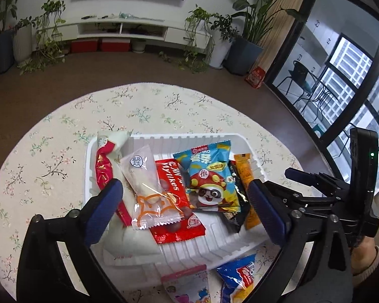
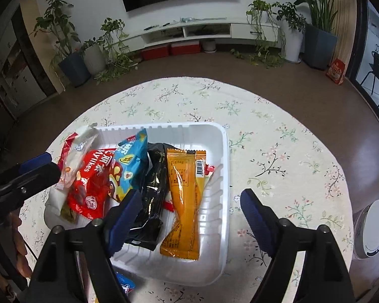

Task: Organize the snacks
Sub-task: 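Move both open tools back toward the pink tube and blue Tipo cake, then grasp the pink candy tube with the left tool while the right tool grasps the blue Tipo cake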

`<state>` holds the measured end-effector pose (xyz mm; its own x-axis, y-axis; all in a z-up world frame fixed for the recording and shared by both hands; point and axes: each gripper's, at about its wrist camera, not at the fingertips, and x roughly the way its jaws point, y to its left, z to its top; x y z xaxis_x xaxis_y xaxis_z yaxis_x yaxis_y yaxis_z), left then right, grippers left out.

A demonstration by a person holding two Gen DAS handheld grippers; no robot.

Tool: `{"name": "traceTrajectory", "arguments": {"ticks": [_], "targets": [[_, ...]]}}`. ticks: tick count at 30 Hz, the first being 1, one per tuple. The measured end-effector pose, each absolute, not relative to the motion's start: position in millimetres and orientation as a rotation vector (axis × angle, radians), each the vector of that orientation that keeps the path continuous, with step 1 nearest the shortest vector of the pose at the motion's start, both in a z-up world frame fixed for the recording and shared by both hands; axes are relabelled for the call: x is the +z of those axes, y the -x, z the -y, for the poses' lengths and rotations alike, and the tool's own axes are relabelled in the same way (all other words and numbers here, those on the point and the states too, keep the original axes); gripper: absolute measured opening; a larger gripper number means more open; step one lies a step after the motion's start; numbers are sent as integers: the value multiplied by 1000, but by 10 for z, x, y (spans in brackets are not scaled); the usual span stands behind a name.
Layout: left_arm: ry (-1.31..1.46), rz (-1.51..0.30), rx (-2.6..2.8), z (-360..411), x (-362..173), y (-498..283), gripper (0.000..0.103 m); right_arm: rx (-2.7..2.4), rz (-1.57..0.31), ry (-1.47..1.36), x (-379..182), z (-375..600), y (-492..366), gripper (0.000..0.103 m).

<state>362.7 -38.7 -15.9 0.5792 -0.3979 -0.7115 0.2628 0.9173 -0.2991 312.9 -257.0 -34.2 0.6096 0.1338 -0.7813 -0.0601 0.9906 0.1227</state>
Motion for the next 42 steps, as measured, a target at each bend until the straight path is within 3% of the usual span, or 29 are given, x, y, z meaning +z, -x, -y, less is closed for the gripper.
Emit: {"name": "traceTrajectory", "arguments": {"ticks": [14, 21, 32, 42], "targets": [[167, -769, -321, -184, 211, -2567, 102, 172, -807, -148, -69, 2679, -2196, 88], [160, -944, -334, -165, -256, -2344, 102, 208, -838, -185, -224, 2528, -1786, 88], [105, -1045, -326, 72, -655, -2405, 102, 218, -932, -201, -557, 2244, -1597, 88], [55, -1102, -288, 239, -921, -2610, 101, 214, -1029, -154, -786, 2059, -1725, 73]]}}
